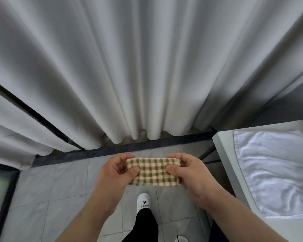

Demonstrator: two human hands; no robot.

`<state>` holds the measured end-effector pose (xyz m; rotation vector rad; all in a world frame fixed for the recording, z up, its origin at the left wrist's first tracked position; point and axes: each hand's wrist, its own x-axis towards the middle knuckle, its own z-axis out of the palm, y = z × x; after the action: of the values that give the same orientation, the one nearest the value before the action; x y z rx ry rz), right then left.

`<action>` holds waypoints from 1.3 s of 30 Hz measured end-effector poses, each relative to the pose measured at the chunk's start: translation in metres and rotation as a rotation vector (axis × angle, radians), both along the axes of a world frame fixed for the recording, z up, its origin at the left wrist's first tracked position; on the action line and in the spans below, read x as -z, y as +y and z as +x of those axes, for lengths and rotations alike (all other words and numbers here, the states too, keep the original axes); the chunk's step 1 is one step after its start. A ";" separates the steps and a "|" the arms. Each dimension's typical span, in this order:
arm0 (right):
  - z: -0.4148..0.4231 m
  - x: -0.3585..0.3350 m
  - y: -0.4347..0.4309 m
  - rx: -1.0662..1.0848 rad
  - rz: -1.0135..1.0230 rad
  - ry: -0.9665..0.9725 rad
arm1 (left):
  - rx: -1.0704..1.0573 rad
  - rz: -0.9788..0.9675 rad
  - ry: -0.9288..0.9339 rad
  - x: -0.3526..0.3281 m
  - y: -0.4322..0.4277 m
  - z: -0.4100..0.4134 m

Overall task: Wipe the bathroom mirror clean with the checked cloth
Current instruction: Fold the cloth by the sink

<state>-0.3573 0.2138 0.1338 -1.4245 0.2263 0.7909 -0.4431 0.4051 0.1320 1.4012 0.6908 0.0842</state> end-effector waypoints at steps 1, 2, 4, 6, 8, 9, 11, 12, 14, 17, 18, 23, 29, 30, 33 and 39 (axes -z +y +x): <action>0.008 0.000 0.007 0.012 -0.002 -0.011 | 0.031 0.011 -0.003 -0.001 0.011 0.011; 0.015 0.000 0.014 0.034 -0.004 -0.019 | 0.057 0.018 -0.001 -0.002 0.019 0.022; 0.027 0.000 0.023 0.106 -0.005 -0.041 | 0.095 0.025 0.000 -0.003 0.031 0.044; 0.036 0.003 0.028 0.176 -0.005 -0.059 | 0.133 0.014 -0.005 -0.001 0.036 0.064; 0.044 0.004 0.027 0.233 -0.002 -0.064 | 0.169 0.003 -0.001 0.000 0.036 0.084; 0.048 0.005 0.025 0.261 0.000 -0.064 | 0.185 -0.003 0.003 0.002 0.036 0.093; 0.056 0.005 0.017 0.320 0.017 -0.058 | 0.214 -0.028 0.011 0.005 0.030 0.112; 0.060 0.005 0.013 0.353 0.031 -0.050 | 0.231 -0.041 0.014 0.006 0.026 0.121; 0.068 0.008 0.003 0.408 0.045 -0.036 | 0.266 -0.051 0.014 0.006 0.015 0.138; 0.081 0.016 -0.013 0.492 0.055 -0.021 | 0.334 -0.085 -0.008 0.005 0.002 0.165; 0.087 0.020 -0.019 0.525 0.063 -0.022 | 0.369 -0.101 -0.020 0.005 -0.002 0.174; 0.121 0.023 -0.051 0.623 0.066 -0.095 | 0.501 0.005 -0.014 0.006 -0.034 0.221; 0.151 0.032 -0.093 0.596 -0.045 -0.161 | 0.532 0.056 -0.045 0.005 -0.093 0.280; 0.154 0.032 -0.101 0.603 -0.066 -0.167 | 0.544 0.054 -0.057 0.005 -0.104 0.288; 0.158 0.036 -0.123 0.713 -0.076 -0.139 | 0.608 0.039 -0.068 0.013 -0.130 0.313; 0.157 0.045 -0.161 0.974 -0.103 -0.057 | 0.860 0.022 -0.025 0.035 -0.186 0.356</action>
<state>-0.2006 0.0527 0.0886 -1.2212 0.8447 -0.0651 -0.0871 0.2188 0.0970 1.6096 0.0248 -0.5668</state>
